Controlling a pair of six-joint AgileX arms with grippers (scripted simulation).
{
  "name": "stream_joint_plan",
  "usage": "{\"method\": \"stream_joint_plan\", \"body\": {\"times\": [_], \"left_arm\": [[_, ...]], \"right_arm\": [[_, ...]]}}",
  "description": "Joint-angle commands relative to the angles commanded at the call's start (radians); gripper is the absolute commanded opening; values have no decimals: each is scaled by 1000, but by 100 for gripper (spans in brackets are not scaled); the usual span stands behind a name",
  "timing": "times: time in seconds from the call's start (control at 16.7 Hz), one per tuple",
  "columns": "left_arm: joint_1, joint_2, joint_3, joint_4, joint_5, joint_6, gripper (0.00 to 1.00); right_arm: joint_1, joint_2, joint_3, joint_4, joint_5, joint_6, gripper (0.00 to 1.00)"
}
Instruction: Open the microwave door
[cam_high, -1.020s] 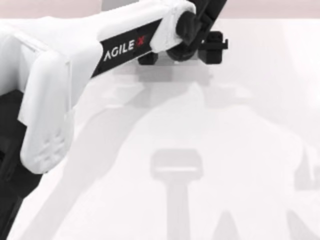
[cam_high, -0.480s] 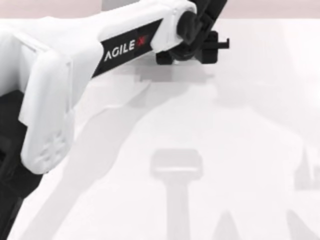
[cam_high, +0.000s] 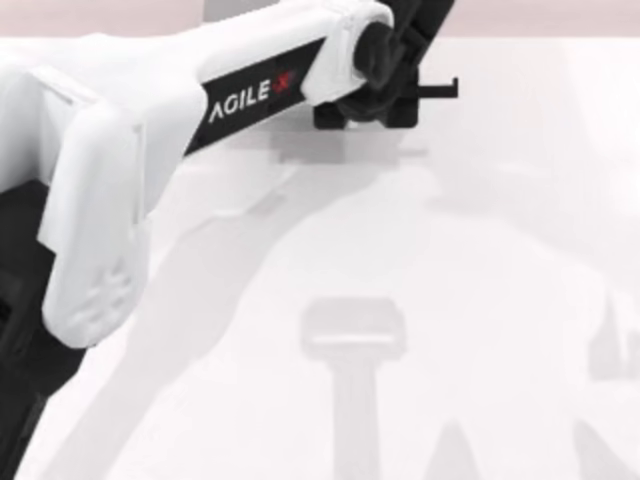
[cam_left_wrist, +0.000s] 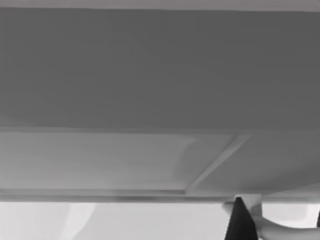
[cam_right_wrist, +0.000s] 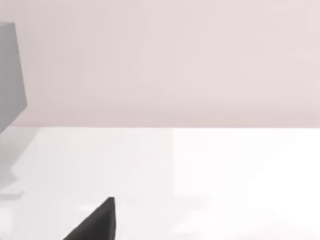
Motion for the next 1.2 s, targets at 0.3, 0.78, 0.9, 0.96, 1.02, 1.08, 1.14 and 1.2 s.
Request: {"method": "stream_joint_plan", "body": {"times": [0.3,0.78,0.9,0.96,1.02,1.08,1.14,1.2], "left_arm": [[-34,-57,-102,18,-8,-6,0],[-33,-110,-192,70,-20,-29,0],[-33,-110,-192,70,-20,-29,0],[-33,-110,-192,70,-20,-29,0],[-33,-110,-192,70,-20,-29,0],[-33,-110,-192,70,-20,-29,0],[-33,-110,-192,70,-20,-29,0],[-33,-110,-192,70,-20,-29,0]], "right_arm": [[0,0,0,0,0,0,100],[0,0,0,0,0,0,100],[0,0,0,0,0,0,100],[0,0,0,0,0,0,100],[0,0,0,0,0,0,100],[0,0,0,0,0,0,100],[0,0,0,0,0,0,100],[0,0,0,0,0,0,100]]}}
